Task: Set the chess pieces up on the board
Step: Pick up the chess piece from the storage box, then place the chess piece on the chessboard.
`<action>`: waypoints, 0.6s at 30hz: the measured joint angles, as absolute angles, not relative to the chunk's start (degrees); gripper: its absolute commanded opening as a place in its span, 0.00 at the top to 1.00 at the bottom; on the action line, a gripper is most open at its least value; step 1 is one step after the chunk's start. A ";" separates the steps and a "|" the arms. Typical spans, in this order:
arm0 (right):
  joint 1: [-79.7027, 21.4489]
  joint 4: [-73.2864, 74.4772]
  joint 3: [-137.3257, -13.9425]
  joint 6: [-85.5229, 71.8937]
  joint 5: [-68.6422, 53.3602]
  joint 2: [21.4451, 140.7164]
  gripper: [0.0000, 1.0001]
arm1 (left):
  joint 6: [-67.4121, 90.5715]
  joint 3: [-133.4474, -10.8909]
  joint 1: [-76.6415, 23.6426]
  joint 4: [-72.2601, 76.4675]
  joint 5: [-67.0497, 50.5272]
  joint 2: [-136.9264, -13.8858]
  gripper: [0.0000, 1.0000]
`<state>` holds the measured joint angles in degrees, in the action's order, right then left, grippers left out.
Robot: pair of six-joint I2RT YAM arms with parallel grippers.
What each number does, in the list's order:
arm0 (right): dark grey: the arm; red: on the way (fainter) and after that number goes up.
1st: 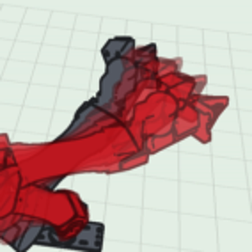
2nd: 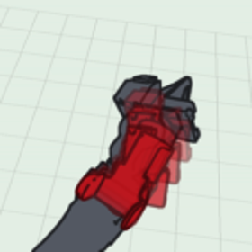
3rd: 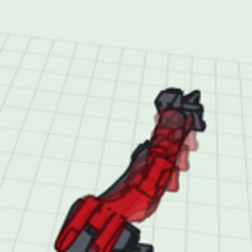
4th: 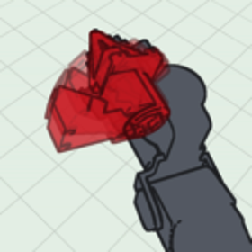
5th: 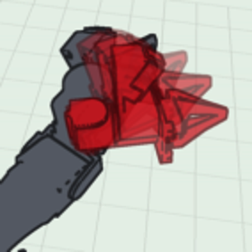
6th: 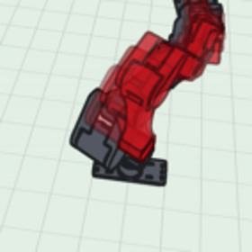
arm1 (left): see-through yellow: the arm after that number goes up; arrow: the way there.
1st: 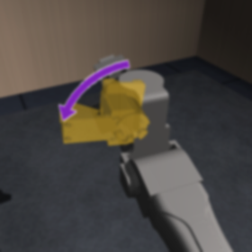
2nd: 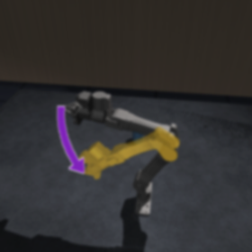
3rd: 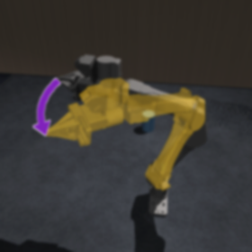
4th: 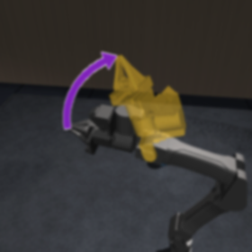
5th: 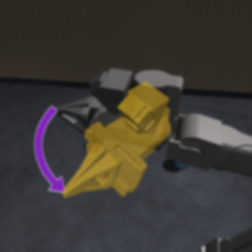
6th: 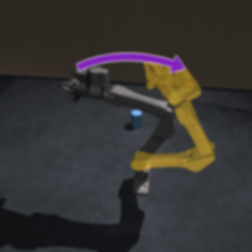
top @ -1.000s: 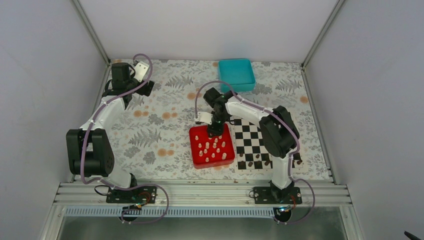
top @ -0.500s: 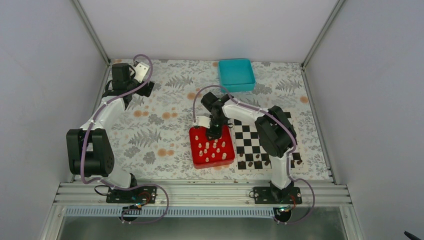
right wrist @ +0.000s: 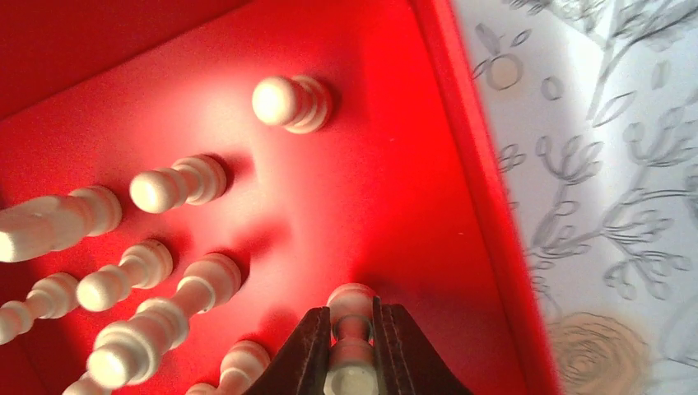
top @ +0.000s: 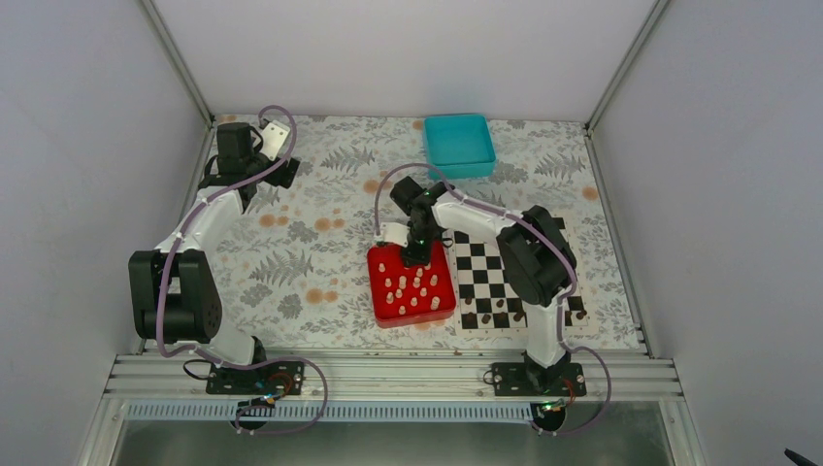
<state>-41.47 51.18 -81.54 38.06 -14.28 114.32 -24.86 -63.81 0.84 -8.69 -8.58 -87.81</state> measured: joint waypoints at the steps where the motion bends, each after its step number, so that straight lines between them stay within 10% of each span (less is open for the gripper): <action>1: -41.32 51.53 -82.00 38.06 -14.26 114.10 0.92 | -24.86 -63.81 0.84 -8.69 -8.58 -87.81 0.00; 18: -23.75 55.07 -91.18 40.62 -8.21 108.66 0.94 | -24.86 -63.81 0.84 -8.69 -8.58 -87.81 0.00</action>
